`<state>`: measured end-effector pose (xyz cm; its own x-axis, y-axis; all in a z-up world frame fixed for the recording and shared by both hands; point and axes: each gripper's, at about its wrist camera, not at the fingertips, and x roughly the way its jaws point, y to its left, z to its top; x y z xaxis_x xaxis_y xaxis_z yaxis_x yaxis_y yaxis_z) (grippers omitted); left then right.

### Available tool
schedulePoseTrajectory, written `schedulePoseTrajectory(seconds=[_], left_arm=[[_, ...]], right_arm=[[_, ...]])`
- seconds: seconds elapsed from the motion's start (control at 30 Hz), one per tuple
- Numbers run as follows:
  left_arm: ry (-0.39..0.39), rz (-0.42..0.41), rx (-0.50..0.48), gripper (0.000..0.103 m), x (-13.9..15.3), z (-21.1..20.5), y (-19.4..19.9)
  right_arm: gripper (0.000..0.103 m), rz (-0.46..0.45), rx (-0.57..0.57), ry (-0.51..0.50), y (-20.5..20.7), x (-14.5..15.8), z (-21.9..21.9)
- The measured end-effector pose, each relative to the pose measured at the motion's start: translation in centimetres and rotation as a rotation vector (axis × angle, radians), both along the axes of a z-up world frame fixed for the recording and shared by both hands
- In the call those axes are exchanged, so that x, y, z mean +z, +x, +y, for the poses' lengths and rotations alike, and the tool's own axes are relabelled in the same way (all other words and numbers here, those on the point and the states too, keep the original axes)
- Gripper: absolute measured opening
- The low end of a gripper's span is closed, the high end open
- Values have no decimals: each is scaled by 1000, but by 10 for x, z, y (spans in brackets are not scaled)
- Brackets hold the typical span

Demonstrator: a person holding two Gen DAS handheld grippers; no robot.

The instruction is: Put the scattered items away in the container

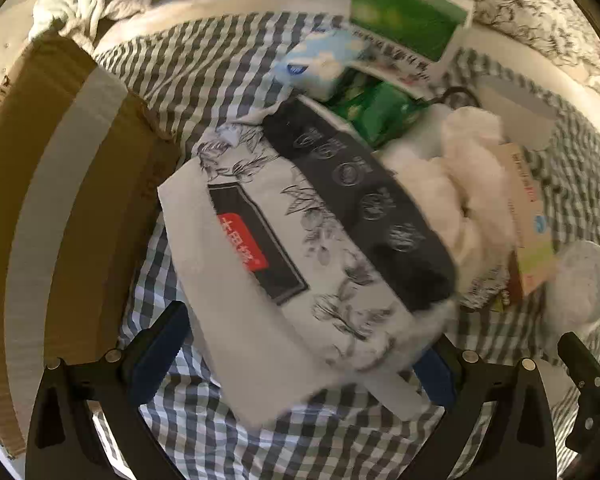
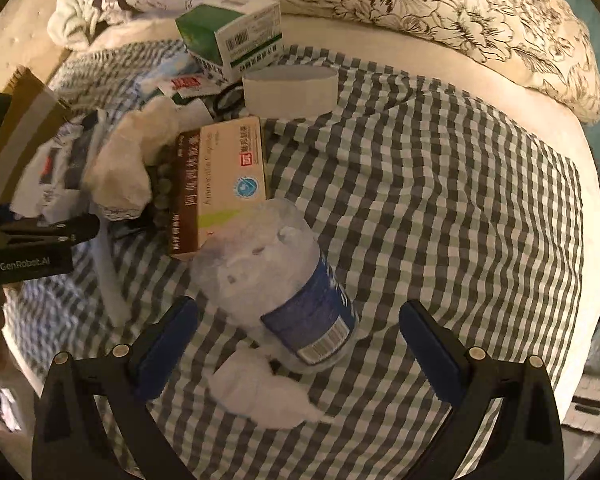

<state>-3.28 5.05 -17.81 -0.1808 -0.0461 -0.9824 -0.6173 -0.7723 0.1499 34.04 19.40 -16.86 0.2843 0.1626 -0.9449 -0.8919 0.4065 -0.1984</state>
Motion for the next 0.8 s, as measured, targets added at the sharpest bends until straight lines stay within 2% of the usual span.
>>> schedulePoseTrajectory(seconds=[0.1, 0.17, 0.27, 0.3, 0.33, 0.4, 0.43, 0.5, 0.6, 0.8], left_arm=[[-2, -3, 13, 103, -3, -2, -4], [3, -9, 4, 103, -5, -2, -4], [-7, -24, -12, 100, -10, -1, -2], [2, -29, -15, 94, -10, -2, -2], [12, -34, -17, 90, -10, -2, -1], [16, -48, -23, 67, -10, -2, 1], [-8, -63, -35, 63, -13, -1, 3], [-28, -78, -45, 45, -16, 0, 5], [-4, -73, -39, 36, -9, -4, 7], [58, -15, -57, 28, 19, -13, 14]], right_arm=[[101, 4, 1, -39, 3, -11, 6], [97, 14, 2, -60, 6, -18, 10], [82, 26, 9, -79, 8, -25, 15], [73, 34, 11, -84, 9, -27, 16], [70, 45, 11, -91, 9, -28, 17], [70, 50, 2, -86, 10, -30, 17], [70, 55, -3, -83, 11, -30, 17], [69, 73, -27, -71, 13, -29, 14], [69, 83, -48, -59, 16, -26, 9], [66, 86, -77, -14, 13, -10, -2]])
